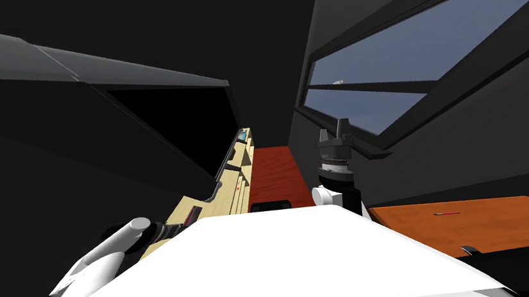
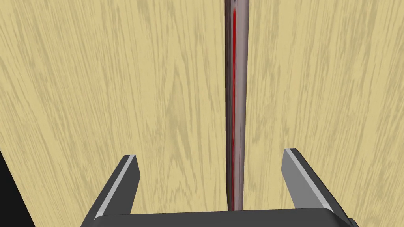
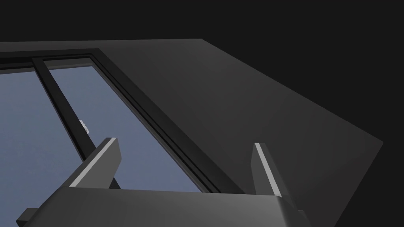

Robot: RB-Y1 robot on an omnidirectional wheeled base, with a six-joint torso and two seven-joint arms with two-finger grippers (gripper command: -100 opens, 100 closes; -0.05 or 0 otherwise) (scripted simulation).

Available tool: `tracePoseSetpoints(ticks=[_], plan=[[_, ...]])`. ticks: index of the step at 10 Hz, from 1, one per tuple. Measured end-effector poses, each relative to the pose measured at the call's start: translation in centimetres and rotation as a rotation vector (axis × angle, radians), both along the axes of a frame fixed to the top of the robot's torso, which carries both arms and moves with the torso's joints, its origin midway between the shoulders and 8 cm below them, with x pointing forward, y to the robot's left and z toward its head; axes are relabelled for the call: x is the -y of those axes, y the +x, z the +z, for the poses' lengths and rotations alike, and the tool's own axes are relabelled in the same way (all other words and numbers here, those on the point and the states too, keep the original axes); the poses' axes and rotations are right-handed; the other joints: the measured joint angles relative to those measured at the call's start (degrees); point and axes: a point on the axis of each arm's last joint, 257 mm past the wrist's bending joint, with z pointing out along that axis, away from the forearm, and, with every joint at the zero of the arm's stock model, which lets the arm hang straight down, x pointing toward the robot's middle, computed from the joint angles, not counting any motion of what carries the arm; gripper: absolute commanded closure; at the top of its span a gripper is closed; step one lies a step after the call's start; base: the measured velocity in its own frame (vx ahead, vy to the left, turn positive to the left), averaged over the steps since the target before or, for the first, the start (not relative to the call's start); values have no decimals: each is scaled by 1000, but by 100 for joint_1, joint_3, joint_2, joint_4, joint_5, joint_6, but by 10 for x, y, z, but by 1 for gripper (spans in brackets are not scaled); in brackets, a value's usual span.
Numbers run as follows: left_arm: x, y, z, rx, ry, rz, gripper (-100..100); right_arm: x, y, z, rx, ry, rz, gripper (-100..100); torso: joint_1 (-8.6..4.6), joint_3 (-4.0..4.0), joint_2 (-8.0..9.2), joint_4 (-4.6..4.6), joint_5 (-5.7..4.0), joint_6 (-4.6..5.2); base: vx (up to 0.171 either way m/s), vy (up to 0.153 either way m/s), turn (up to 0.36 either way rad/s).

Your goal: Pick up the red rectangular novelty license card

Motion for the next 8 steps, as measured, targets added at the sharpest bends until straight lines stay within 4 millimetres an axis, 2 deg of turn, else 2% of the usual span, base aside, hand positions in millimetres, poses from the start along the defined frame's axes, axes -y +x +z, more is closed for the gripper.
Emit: tracePoseSetpoints(ticks=[3, 4, 8], plan=[[-6, 29, 1, 2, 1, -8, -100, 0, 0, 0, 0, 0, 0, 0, -1, 2, 3, 1, -1, -1, -78, -18, 21], [-2, 41, 1, 14, -8, -8, -100, 0, 0, 0, 0, 0, 0, 0, 4, -5, -11, -2, 1, 0, -78, -13, 36], [-6, 71, 4, -4, -1, -20, -100, 0, 0, 0, 0, 0, 0, 0, 5, 0, 2, -1, 0, -3, -84, -9, 22]])
